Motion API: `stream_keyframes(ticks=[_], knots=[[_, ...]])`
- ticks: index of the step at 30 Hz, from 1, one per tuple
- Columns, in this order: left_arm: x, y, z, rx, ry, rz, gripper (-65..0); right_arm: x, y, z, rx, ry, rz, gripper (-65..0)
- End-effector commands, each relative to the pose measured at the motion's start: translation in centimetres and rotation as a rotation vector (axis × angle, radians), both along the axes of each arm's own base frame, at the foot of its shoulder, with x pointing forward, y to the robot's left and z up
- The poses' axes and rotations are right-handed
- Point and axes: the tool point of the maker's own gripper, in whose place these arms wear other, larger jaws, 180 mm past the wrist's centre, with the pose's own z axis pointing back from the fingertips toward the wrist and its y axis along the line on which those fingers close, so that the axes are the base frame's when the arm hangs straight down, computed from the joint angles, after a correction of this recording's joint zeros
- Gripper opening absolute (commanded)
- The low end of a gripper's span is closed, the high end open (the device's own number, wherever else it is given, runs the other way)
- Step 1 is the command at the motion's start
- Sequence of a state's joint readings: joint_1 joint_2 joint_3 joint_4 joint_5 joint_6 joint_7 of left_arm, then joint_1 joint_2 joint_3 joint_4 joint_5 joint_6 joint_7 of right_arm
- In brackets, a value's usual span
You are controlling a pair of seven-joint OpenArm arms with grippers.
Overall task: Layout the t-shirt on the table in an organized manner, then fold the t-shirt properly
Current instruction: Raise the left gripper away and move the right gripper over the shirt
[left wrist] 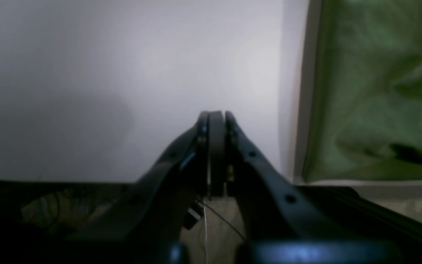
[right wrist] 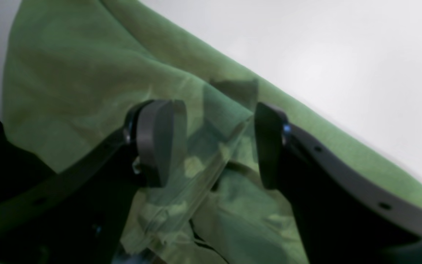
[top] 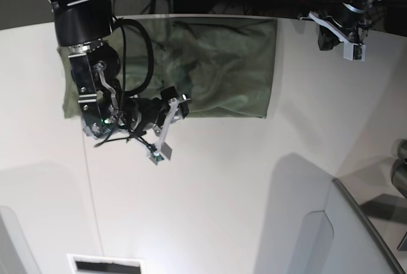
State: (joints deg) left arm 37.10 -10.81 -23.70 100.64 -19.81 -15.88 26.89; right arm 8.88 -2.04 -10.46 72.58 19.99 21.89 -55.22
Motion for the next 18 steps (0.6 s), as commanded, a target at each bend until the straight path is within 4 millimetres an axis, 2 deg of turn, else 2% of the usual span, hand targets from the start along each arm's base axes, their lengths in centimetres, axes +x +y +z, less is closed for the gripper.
stream_keyframes(ticks=[1, 5, 10, 12, 15, 18], knots=[[0.2, 0.3, 0.5, 0.005, -0.022, -0.001, -65.0, 1.0, 0.4, 0.7, 0.023, -0.026, -0.005, -32.1], [0.2, 0.3, 0.5, 0.004, -0.021, -0.002, -65.0, 0.7, 0.4, -0.9, 0.033, 0.004, -0.022, -32.4], [0.1, 0.4, 0.5, 0.006, -0.020, -0.001, -65.0, 0.7, 0.6, -1.0, 0.041, 0.006, -0.022, -34.1], [0.1, 0.4, 0.5, 0.006, -0.020, -0.001, -65.0, 0.7, 0.8, -0.9, 0.044, 0.005, -0.021, -40.4], [0.1, 0.4, 0.5, 0.006, -0.020, -0.001, -65.0, 0.8, 0.8, -0.8, 0.043, 0.003, -0.022, -54.0], [0.1, 0.3, 0.4, 0.005, -0.018, -0.001, -65.0, 1.0, 0.5, -0.8, 0.036, 0.005, -0.021, -62.6]])
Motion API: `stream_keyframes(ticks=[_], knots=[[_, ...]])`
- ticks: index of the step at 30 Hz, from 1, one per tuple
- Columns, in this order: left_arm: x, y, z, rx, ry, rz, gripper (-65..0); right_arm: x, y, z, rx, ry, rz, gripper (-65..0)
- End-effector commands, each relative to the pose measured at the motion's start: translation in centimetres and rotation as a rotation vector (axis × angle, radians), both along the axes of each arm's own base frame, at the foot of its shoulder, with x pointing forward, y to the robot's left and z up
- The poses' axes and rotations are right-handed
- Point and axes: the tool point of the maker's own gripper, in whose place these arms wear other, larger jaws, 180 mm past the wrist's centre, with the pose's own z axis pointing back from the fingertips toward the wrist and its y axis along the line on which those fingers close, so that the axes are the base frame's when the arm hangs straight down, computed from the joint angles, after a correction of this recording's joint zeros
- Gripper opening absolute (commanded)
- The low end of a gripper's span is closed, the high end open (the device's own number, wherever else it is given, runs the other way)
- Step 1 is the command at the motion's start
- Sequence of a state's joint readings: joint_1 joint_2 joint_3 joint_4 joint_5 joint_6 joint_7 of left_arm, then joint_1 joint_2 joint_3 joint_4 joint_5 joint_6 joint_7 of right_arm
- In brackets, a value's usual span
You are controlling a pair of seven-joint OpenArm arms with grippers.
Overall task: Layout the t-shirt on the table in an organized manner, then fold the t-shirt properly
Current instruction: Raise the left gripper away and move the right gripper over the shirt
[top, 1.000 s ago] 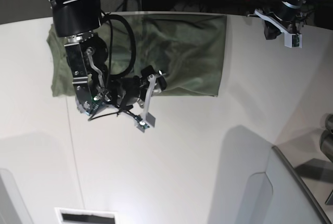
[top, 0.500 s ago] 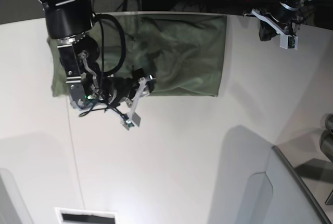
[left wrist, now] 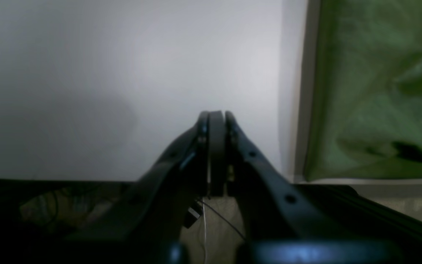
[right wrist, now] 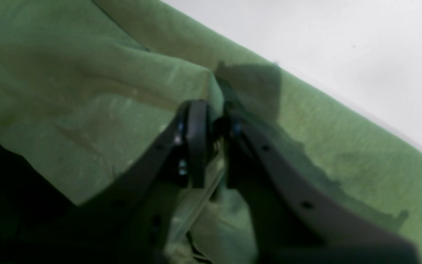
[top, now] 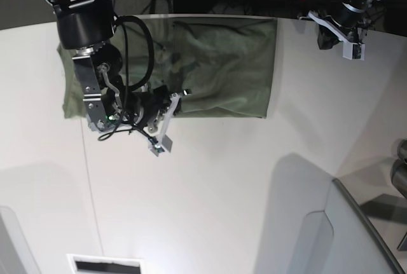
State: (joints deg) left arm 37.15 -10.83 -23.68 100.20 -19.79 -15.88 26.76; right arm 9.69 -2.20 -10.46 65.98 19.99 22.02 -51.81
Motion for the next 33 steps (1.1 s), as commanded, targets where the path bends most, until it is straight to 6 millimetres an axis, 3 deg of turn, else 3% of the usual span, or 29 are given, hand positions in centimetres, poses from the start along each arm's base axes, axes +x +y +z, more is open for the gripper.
stream_keyframes(ticks=[1, 5, 10, 17, 24, 27, 29, 33], knots=[[0.3, 0.3, 0.6, 0.006, -0.024, -0.004, -65.0, 1.6, 0.3, 1.3, 0.022, -0.043, -0.004, -64.5], [0.3, 0.2, 0.6, 0.006, -0.024, -0.006, -65.0, 1.7, 0.0, 1.4, 0.017, -0.047, -0.009, -65.0], [0.2, 0.2, 0.4, 0.003, -0.017, -0.005, -65.0, 2.7, -2.9, 1.2, 0.025, -0.027, -0.159, -65.0], [-0.5, 0.8, -1.7, -0.012, 0.032, 0.029, -65.0, 2.1, -3.2, 0.7, 0.011, 0.000, -0.156, -65.0], [0.2, 0.8, -1.6, -0.014, 0.016, 0.029, -65.0, 1.7, -3.5, 0.7, -0.006, 0.035, -0.149, -65.0], [0.7, 0.9, -1.4, -0.009, 0.007, 0.027, -65.0, 2.2, -3.7, 1.7, -0.014, -0.006, -0.141, -65.0], [0.9, 0.9, -1.3, -0.009, 0.002, 0.025, -65.0, 2.5, -4.8, 2.4, -0.037, -0.034, -0.142, -59.7], [1.1, 1.0, -1.2, -0.006, -0.002, 0.023, -65.0, 3.0, -5.9, 3.2, -0.059, -0.041, -0.195, -42.6]])
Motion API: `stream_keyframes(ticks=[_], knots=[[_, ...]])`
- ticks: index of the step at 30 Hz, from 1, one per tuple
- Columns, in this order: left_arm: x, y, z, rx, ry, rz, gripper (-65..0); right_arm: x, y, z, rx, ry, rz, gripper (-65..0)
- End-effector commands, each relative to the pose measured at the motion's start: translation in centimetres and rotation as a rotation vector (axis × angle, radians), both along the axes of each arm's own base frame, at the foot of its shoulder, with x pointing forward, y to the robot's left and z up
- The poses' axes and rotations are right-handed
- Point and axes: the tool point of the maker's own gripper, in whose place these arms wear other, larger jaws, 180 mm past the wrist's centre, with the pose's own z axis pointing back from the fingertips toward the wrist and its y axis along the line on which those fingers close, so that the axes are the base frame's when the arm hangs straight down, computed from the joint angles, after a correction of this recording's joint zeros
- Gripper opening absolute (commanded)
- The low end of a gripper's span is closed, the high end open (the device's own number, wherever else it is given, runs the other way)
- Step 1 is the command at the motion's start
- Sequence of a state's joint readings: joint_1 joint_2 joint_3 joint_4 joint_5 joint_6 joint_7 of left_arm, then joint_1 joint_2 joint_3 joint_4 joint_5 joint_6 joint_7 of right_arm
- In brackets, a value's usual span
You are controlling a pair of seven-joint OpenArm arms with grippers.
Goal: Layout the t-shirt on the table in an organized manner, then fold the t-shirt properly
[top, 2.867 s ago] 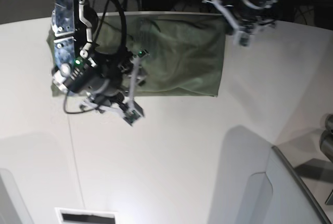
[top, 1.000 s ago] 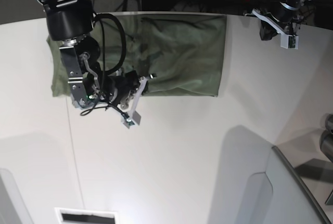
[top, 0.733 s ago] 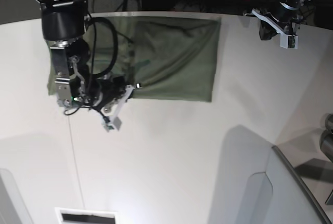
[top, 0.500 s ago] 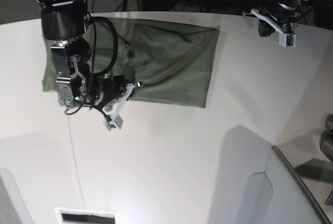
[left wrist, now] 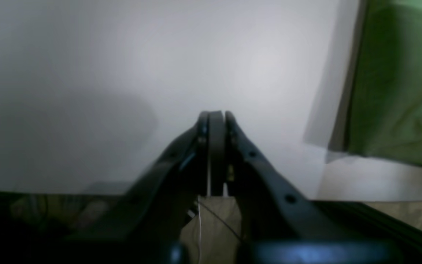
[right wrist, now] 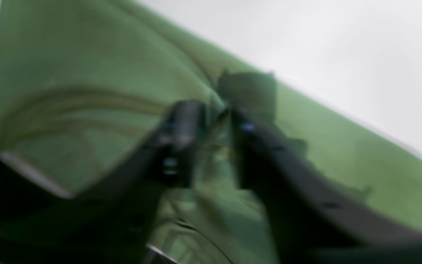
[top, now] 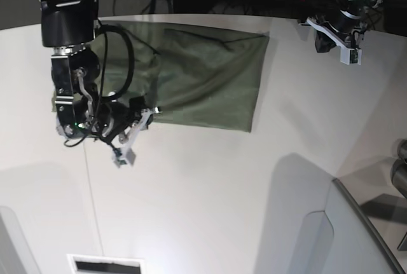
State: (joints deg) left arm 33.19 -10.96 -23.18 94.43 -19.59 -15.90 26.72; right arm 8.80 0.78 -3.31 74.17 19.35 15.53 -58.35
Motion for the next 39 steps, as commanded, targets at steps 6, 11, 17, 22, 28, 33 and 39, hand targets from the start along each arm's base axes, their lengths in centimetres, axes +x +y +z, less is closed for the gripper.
stream_keyframes(ticks=[6, 11, 17, 22, 28, 33, 39], knots=[[0.4, 0.7, 0.8, 0.018, -0.027, -0.002, -65.0, 1.2, 0.1, 1.3, 0.020, -0.025, -0.057, -28.2], [-0.1, 2.2, 0.8, 0.056, -0.003, -0.021, -65.0, -1.2, 0.5, 3.6, 0.023, -0.080, -0.030, -36.0], [-0.5, 5.9, 1.3, 0.089, -0.045, 0.005, -65.0, -7.7, 2.4, 4.3, 0.066, -0.066, -0.021, -33.5], [-0.2, 5.4, 2.2, 0.047, -0.085, -0.062, -65.0, -11.3, 2.7, 2.8, 0.073, 0.013, -0.023, -29.1], [0.6, 5.3, 2.4, 0.047, -0.100, -0.070, -65.0, -13.0, 2.7, 1.4, 0.078, 0.047, -0.038, -29.1], [0.7, 5.2, 2.4, 0.045, -0.106, -0.066, -65.0, -14.2, 2.9, -0.5, 0.080, 0.111, -0.043, -29.1], [0.6, 5.2, 2.3, 0.044, -0.102, -0.065, -65.0, -15.3, 5.8, -0.7, 0.107, 0.119, 0.047, -29.3]])
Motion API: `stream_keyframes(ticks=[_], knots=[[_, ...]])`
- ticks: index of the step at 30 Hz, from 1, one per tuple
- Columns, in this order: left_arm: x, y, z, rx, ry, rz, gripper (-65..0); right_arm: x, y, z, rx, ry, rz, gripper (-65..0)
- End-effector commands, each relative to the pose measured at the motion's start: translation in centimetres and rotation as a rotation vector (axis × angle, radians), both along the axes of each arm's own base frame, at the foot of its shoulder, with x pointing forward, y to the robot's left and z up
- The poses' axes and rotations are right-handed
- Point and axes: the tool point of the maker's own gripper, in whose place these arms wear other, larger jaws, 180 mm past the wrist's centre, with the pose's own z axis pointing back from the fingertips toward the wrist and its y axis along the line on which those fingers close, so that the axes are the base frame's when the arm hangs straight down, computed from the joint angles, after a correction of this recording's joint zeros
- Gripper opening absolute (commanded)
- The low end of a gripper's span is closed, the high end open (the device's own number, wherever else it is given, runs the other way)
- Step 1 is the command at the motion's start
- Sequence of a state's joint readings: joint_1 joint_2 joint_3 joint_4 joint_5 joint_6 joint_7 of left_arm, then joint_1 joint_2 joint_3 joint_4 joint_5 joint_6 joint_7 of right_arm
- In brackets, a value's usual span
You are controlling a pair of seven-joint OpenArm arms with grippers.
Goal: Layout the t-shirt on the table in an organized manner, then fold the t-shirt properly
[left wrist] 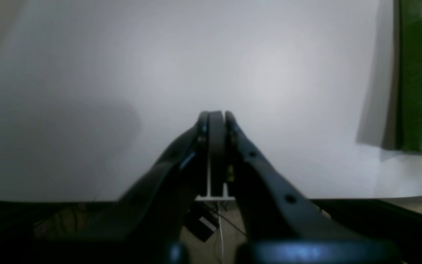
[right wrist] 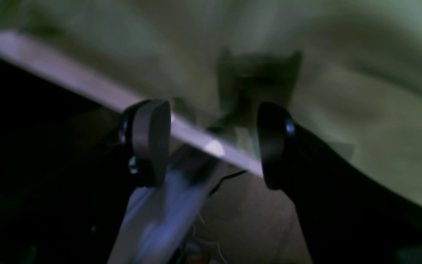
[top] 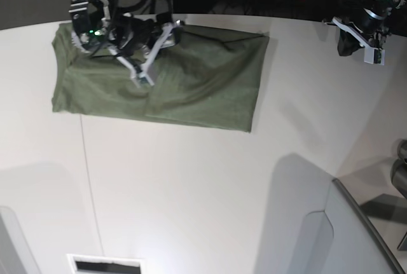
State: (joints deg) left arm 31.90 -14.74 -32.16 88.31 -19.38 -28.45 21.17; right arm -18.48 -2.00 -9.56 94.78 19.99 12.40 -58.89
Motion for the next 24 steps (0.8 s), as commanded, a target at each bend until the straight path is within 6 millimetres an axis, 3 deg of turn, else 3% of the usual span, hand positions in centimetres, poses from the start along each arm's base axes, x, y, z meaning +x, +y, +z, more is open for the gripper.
stream_keyframes(ticks=[1, 4, 12, 14, 18, 19, 21, 24], knots=[[0.4, 0.5, 0.8, 0.013, -0.028, -0.003, -65.0, 0.4, 0.9, 0.7, 0.028, -0.022, 0.011, -29.4], [0.4, 0.5, 0.8, 0.013, -0.028, -0.003, -65.0, 0.0, 2.1, 0.9, 0.040, -0.021, 0.041, -29.4], [-0.2, 0.8, 0.1, 0.006, -0.006, 0.012, -65.0, 0.5, 2.0, 0.9, 0.042, -0.046, 0.031, -30.0], [-0.2, 0.8, 0.1, 0.006, -0.006, 0.014, -65.0, 0.5, 1.9, 0.7, 0.042, -0.046, 0.032, -36.3], [-0.2, 0.9, 0.1, 0.006, -0.007, 0.015, -65.0, 0.0, 1.8, -0.3, 0.032, -0.010, 0.036, -61.7], [-0.2, 0.9, 0.1, 0.006, -0.007, 0.015, -65.0, 0.1, 1.7, -0.3, 0.030, -0.008, 0.035, -65.0], [-0.2, 0.9, 0.1, 0.006, -0.007, 0.015, -65.0, -0.1, 1.7, -0.4, 0.030, -0.004, 0.035, -63.0], [-0.2, 0.9, 0.1, 0.006, -0.007, 0.015, -65.0, -0.2, 1.7, -0.4, 0.028, -0.001, 0.037, -65.0]])
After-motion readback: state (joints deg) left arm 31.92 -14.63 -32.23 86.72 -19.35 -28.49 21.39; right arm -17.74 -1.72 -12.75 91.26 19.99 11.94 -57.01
